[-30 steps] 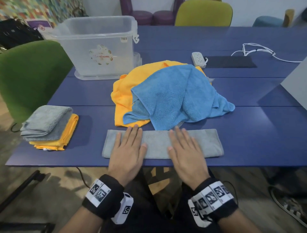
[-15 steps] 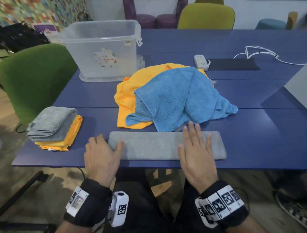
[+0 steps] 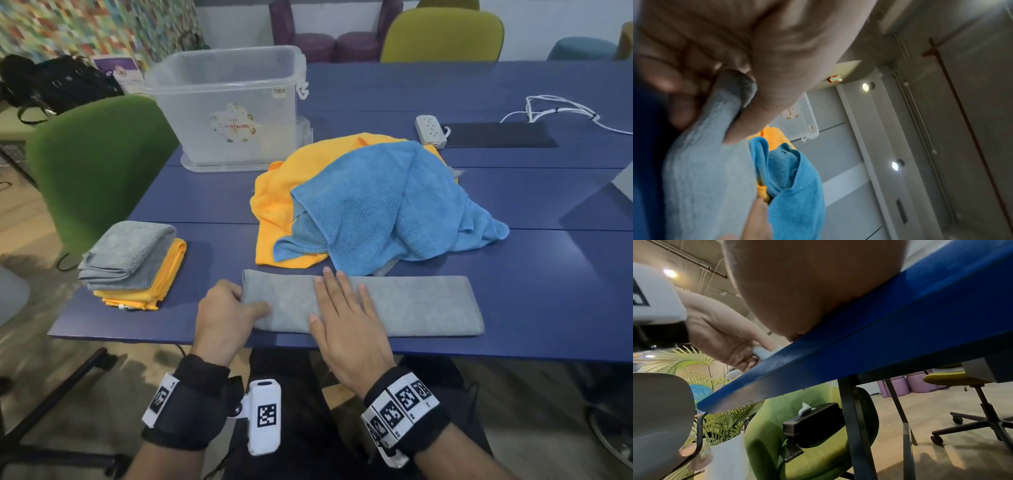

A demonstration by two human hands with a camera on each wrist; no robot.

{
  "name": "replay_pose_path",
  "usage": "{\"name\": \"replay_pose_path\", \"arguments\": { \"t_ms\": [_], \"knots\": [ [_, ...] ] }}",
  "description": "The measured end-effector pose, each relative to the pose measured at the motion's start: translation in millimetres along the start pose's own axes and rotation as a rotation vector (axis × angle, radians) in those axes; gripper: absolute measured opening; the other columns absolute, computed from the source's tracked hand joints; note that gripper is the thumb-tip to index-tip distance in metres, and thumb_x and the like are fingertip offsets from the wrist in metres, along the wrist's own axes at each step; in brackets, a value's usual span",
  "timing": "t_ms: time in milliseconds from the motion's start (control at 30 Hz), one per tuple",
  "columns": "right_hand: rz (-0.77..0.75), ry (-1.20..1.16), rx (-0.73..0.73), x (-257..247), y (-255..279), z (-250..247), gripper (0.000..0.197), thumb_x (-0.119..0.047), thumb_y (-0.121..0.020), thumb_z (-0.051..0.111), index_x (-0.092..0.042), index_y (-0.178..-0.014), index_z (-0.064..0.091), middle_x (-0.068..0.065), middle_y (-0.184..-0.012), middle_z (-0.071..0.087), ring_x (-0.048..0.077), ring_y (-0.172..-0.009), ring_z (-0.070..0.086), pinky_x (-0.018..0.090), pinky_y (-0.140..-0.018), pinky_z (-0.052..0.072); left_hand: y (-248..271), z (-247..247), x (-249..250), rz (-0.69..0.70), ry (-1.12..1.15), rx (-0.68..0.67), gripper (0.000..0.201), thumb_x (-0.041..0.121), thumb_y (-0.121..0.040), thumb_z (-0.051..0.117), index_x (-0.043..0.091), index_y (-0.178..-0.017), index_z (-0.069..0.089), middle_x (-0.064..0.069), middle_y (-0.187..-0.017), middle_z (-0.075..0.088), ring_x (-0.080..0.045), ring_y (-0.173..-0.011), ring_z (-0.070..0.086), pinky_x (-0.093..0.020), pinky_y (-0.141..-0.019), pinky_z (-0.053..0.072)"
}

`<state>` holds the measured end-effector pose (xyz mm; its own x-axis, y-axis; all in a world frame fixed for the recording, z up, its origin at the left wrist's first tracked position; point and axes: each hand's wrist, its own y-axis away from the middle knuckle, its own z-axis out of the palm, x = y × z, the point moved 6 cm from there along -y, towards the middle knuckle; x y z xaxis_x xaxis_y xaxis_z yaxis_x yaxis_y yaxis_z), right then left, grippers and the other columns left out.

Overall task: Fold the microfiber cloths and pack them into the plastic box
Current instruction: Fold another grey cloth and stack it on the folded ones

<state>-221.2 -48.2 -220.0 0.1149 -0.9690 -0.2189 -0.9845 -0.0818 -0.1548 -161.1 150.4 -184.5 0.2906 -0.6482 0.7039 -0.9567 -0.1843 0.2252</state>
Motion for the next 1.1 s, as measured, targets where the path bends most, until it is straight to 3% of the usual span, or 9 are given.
{"name": "replay_pose_path", "arguments": {
  "t_ms": [233, 367, 467, 533, 600, 700, 867, 1000, 1100],
  "knots": [
    [0.012, 0.005, 0.030, 0, -2, 2, 0.061, -0.042, -0.104, 0.029, -0.014, -0.158, 0.030, 0.004, -0.168, 0.022, 0.022, -0.155, 0.016, 0.048, -0.124, 0.016, 32, -7, 44, 0.256, 0.456, 0.005, 0.050, 0.002, -0.078, 0.083, 0.023, -0.115, 0.056, -0.008, -0.082, 0.075, -0.030, -0.081, 0.073, -0.048, -0.076, 0.059],
    [-0.020, -0.048, 0.006, 1, -2, 0, 0.061, -0.040, -0.104, 0.027, -0.013, -0.158, 0.030, 0.004, -0.168, 0.019, 0.021, -0.156, 0.013, 0.046, -0.124, 0.010, 54, 11, 75, 0.439, 0.435, -0.039, 0.049, 0.000, -0.080, 0.079, 0.026, -0.116, 0.057, -0.003, -0.074, 0.068, -0.023, -0.070, 0.067, -0.036, -0.069, 0.056],
    [-0.057, -0.360, -0.045, 10, -7, -7, 0.055, -0.031, -0.104, 0.038, -0.020, -0.158, 0.031, -0.003, -0.169, 0.015, 0.015, -0.157, 0.005, 0.044, -0.126, 0.010, 62, 26, 90, 0.513, 0.359, -0.025, 0.047, 0.008, -0.081, 0.080, 0.028, -0.117, 0.057, 0.004, -0.071, 0.064, -0.012, -0.066, 0.063, -0.029, -0.066, 0.050],
    [0.035, -0.704, 0.080, 23, -9, -28, 0.043, -0.024, -0.101, 0.045, -0.022, -0.144, 0.052, -0.004, -0.157, 0.043, 0.012, -0.150, 0.031, 0.041, -0.123, 0.026, 65, 36, 98, 0.541, 0.308, -0.010, 0.047, 0.012, -0.080, 0.079, 0.029, -0.118, 0.057, 0.005, -0.074, 0.065, -0.009, -0.069, 0.064, -0.029, -0.066, 0.049],
    [0.248, -0.957, 0.244, 41, -7, -47, 0.039, -0.040, -0.100, 0.043, -0.018, -0.118, 0.071, -0.004, -0.121, 0.071, 0.011, -0.118, 0.063, 0.045, -0.105, 0.047, 68, 47, 105, 0.566, 0.243, -0.012, 0.049, 0.016, -0.079, 0.079, 0.030, -0.120, 0.056, 0.008, -0.076, 0.066, -0.009, -0.074, 0.065, -0.035, -0.068, 0.051],
    [0.456, -1.235, 0.126, 49, -8, -51, 0.062, -0.072, -0.090, 0.049, -0.017, -0.103, 0.075, 0.001, -0.098, 0.077, 0.018, -0.098, 0.072, 0.049, -0.096, 0.053, 74, 67, 114, 0.612, 0.178, -0.072, 0.052, 0.022, -0.080, 0.079, 0.033, -0.123, 0.052, 0.014, -0.085, 0.068, -0.011, -0.084, 0.068, -0.040, -0.074, 0.055],
    [0.588, -1.202, 0.053, 71, -11, -43, 0.030, -0.036, -0.076, 0.064, -0.015, -0.095, 0.075, 0.006, -0.090, 0.078, 0.026, -0.092, 0.074, 0.053, -0.092, 0.056, 79, 84, 106, 0.647, 0.128, -0.160, 0.076, 0.041, -0.072, 0.083, 0.041, -0.136, 0.043, 0.016, -0.092, 0.063, -0.005, -0.089, 0.061, -0.033, -0.082, 0.052],
    [0.610, -1.202, 0.032, 84, -11, -39, 0.027, -0.023, -0.077, 0.058, -0.015, -0.097, 0.075, 0.007, -0.092, 0.078, 0.029, -0.093, 0.073, 0.056, -0.091, 0.056, 79, 82, 93, 0.760, 0.062, 0.005, 0.057, 0.049, -0.086, 0.071, 0.027, -0.135, 0.054, 0.016, -0.129, 0.057, -0.008, -0.125, 0.049, -0.038, -0.104, 0.043],
    [0.619, -1.204, 0.021, 85, -11, -39, 0.029, -0.022, -0.081, 0.053, -0.013, -0.098, 0.075, 0.006, -0.095, 0.078, 0.028, -0.096, 0.072, 0.053, -0.095, 0.054, 73, 104, 86, 0.826, -0.097, -0.052, 0.049, 0.043, -0.104, 0.046, 0.020, -0.147, 0.050, 0.006, -0.161, 0.036, -0.010, -0.153, 0.022, -0.045, -0.124, 0.021]
  ]
}}
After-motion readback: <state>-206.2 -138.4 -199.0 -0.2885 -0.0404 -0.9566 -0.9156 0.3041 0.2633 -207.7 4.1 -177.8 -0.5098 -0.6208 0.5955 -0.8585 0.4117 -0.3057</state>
